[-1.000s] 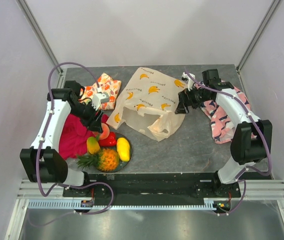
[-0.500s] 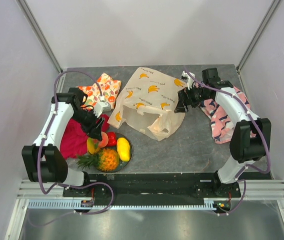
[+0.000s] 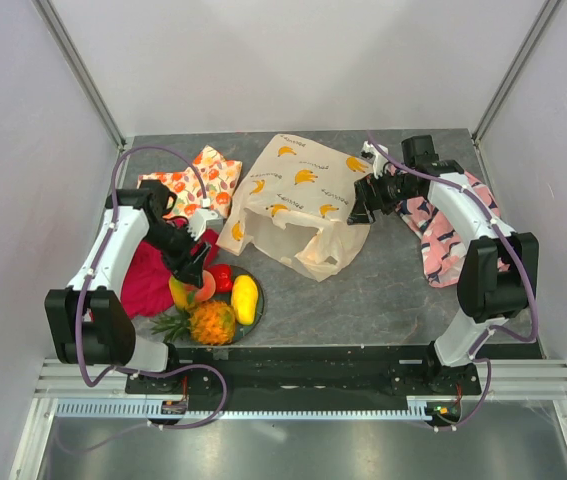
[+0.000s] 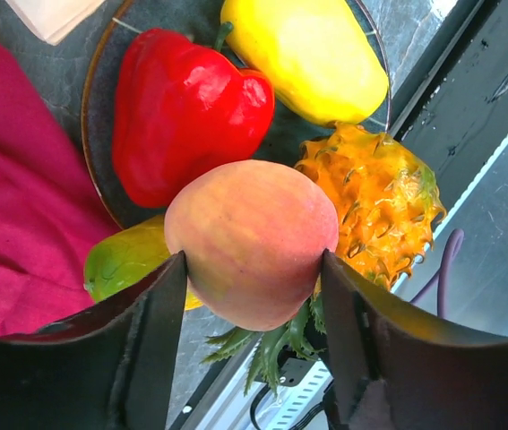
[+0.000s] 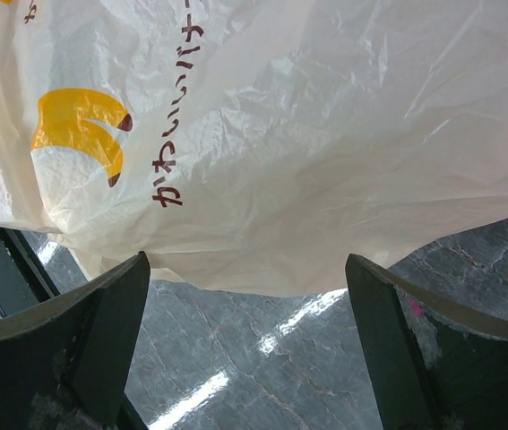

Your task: Take the fake fruits out of the plastic bag

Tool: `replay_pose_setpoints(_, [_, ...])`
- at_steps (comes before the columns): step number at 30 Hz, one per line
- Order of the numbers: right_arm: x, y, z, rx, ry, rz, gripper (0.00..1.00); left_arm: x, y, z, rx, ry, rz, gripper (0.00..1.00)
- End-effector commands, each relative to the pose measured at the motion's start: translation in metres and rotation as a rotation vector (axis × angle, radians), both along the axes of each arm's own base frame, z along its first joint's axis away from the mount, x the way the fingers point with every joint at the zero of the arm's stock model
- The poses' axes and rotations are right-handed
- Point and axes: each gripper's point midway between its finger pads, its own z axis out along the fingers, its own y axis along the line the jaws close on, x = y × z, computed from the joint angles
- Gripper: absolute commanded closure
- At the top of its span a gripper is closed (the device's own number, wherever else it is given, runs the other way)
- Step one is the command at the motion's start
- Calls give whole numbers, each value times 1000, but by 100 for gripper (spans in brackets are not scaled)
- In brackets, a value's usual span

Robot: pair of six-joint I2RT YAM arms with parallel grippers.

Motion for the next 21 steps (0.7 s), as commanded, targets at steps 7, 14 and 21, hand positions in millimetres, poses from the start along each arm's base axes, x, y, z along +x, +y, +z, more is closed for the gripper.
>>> replay_pose_setpoints(7, [10,5,18,26,-55,10,2,8,-7,36,-38,-54,-28,14])
replay_pose_setpoints(14, [26,0,41,-10,-131,-13,2,38,-24,85,-136,-153,10,1])
replay_pose_setpoints(21, [86,-39,100,-141,-326,-306,2,132,-47,163,-278,-418,244,1])
